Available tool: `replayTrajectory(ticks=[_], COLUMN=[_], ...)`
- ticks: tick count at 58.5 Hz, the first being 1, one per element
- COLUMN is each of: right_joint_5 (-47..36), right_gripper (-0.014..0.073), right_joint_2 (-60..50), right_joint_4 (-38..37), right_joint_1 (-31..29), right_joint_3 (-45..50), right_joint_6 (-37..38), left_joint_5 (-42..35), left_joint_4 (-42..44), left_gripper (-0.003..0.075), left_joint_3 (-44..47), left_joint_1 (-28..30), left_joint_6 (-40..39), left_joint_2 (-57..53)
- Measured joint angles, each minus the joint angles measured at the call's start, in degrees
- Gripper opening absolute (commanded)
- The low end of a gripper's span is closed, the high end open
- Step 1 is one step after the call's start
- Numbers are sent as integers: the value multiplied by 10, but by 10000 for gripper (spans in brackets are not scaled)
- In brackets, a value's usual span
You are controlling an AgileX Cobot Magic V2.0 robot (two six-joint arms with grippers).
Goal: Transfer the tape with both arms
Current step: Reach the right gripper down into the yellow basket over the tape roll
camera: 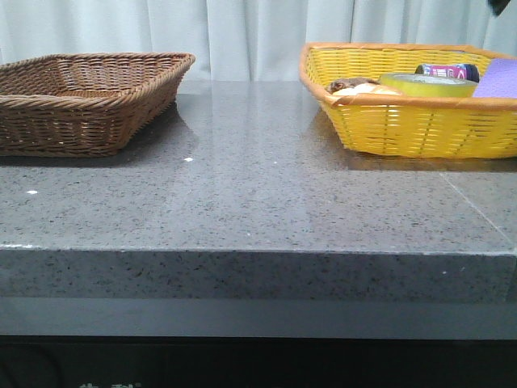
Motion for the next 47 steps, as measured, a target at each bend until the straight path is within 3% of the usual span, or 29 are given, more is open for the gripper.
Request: replayTrajectory(ticks=[24, 47], right_joint_5=[24, 24], right_gripper=[536, 536], right_joint_2=[138, 190], right_joint_4=[2, 11], right_joint_1=[8, 9], right_joint_3=[-110, -126], right_joint_6=[0, 0], left_joint_5=[0, 0], left_joint_4=[0, 0], left_gripper=[659, 658], left_joint_3=[0, 0], left_joint_1=[0, 0], left_joint_6=[0, 0], left_joint_2=[0, 0])
